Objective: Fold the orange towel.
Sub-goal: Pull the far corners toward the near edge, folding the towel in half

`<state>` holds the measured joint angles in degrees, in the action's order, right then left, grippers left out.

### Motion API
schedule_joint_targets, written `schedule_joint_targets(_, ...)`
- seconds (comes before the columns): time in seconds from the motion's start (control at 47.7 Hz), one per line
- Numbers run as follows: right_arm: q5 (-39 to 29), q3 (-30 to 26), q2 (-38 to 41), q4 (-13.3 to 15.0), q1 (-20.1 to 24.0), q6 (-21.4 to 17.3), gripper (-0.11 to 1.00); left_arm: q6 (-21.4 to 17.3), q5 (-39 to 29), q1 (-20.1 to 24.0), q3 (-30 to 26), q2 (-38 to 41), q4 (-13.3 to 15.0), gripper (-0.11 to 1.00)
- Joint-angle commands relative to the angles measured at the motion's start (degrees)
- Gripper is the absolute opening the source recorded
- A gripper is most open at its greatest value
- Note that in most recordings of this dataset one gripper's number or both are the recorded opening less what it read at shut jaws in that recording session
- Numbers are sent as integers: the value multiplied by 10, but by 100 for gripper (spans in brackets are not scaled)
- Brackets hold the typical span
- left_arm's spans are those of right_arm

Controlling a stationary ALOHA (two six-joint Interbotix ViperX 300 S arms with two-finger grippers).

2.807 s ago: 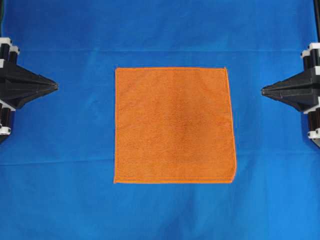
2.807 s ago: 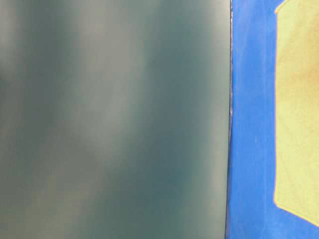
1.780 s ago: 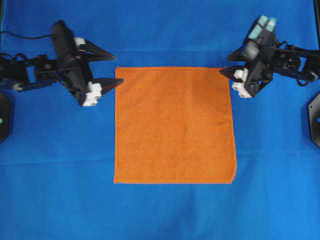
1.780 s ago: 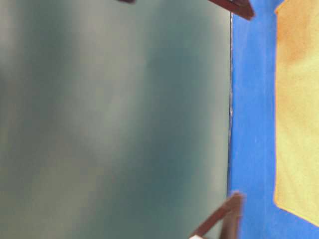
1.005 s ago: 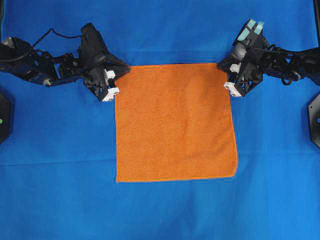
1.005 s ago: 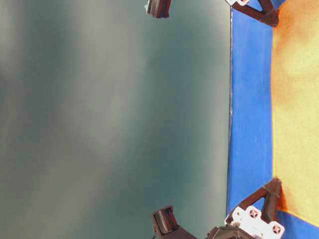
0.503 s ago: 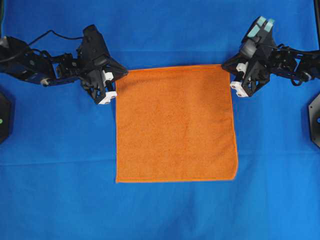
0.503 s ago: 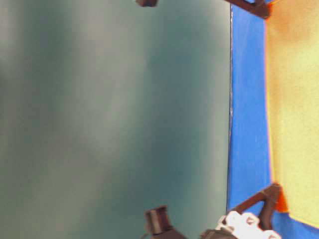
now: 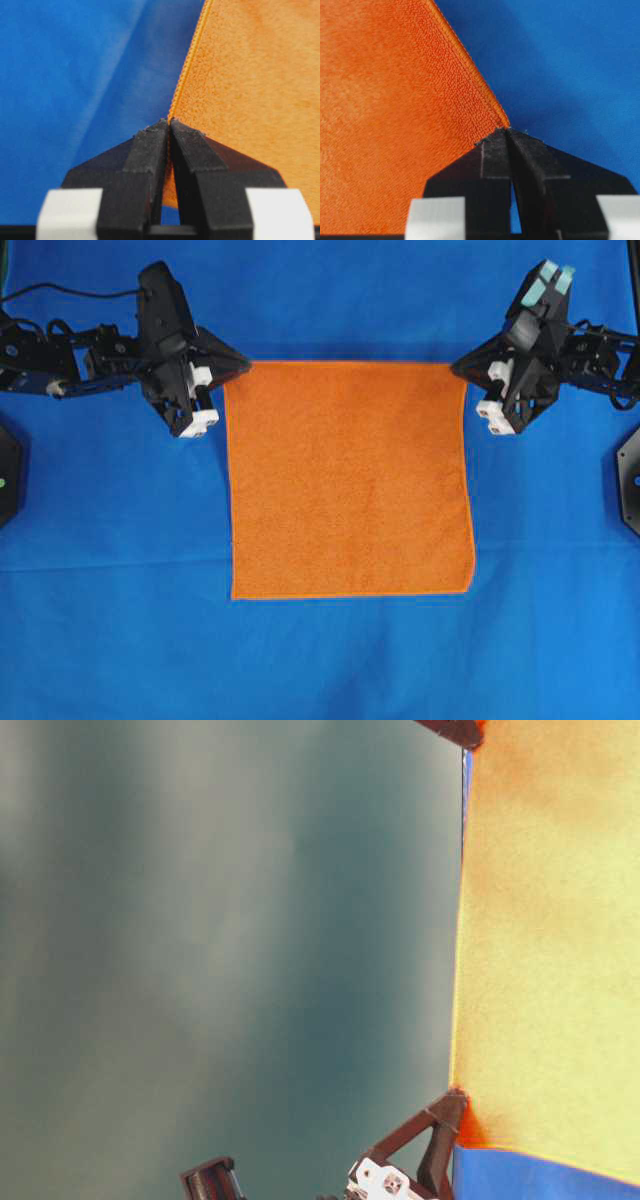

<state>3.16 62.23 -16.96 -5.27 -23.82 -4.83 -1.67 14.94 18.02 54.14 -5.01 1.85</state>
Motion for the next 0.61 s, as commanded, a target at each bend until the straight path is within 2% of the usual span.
schedule_joint_targets(0.0, -11, -3, -10, -4, 14, -2, 2, 0, 0, -15, -3, -9, -1, 1)
schedule_joint_targets(0.105, -32, -3, -14, -8, 41, -16, 2, 5, -11, -44, 2, -9, 0, 1)
schedule_joint_targets(0.356, -74, -4, -20, -9, 156, -83, 2, 22, -29, -134, 5, -6, 0, 1)
schedule_joint_targets(0.587, -76, -3, -18, -9, 252, -146, 2, 66, -29, -221, 2, 2, 1, 1)
